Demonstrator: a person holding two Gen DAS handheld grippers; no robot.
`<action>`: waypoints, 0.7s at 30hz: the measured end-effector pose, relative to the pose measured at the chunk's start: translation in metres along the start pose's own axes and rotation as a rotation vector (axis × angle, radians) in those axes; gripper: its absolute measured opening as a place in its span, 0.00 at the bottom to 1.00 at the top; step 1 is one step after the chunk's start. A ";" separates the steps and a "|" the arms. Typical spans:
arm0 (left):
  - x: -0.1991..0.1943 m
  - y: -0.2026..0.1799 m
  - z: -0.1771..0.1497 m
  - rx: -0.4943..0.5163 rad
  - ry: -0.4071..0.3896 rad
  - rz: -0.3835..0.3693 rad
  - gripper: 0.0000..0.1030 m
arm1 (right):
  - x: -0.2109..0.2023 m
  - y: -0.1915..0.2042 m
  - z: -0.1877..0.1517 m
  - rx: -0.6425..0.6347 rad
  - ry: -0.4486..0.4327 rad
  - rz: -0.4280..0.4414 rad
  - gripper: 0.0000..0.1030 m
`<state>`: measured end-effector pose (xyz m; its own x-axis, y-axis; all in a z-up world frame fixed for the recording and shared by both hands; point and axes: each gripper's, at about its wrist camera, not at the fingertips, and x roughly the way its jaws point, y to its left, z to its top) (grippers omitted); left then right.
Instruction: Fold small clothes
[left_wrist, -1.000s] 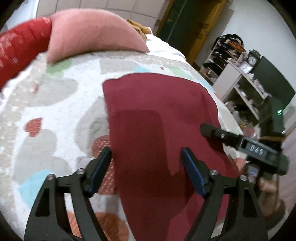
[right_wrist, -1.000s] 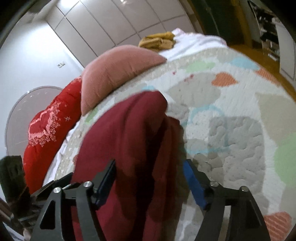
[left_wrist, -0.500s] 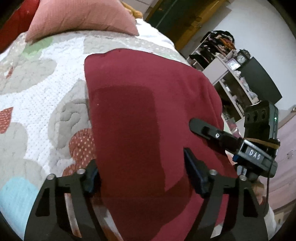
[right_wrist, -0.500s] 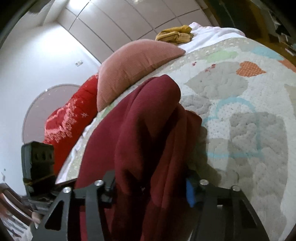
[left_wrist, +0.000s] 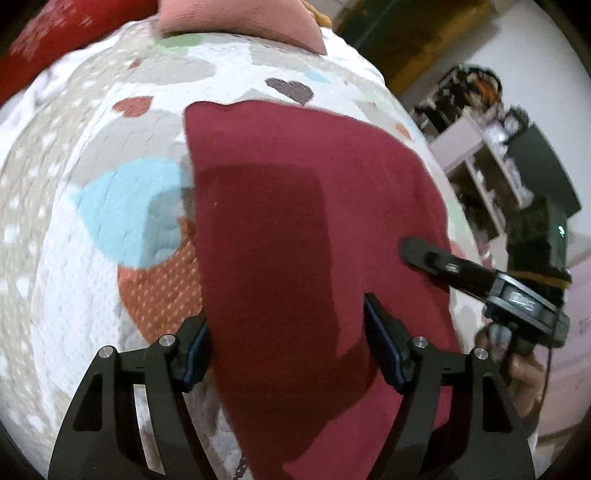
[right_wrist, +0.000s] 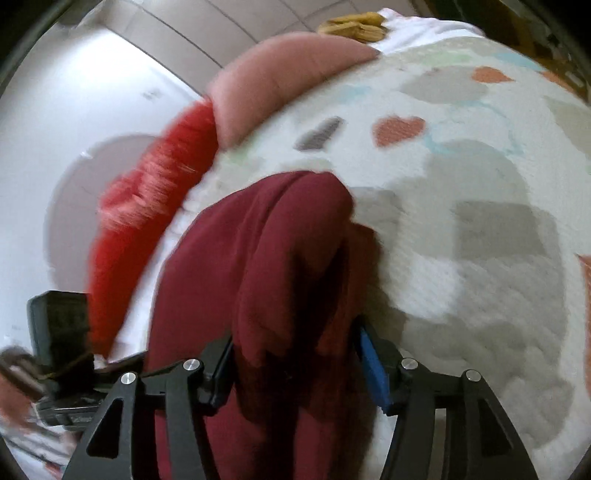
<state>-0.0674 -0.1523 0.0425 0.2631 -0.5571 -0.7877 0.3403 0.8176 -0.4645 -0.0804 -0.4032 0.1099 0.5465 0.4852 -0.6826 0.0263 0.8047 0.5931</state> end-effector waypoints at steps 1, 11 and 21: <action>-0.004 0.001 -0.002 -0.005 -0.010 0.003 0.74 | -0.008 0.002 -0.002 0.002 -0.015 0.011 0.55; -0.043 -0.012 -0.021 0.058 -0.188 0.215 0.74 | -0.041 0.076 -0.025 -0.317 -0.126 -0.066 0.40; -0.072 -0.021 -0.032 0.078 -0.319 0.317 0.74 | -0.052 0.085 -0.049 -0.304 -0.178 -0.208 0.50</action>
<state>-0.1225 -0.1243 0.0959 0.6260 -0.3081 -0.7164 0.2620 0.9483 -0.1788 -0.1477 -0.3436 0.1747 0.6923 0.2565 -0.6744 -0.0826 0.9567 0.2791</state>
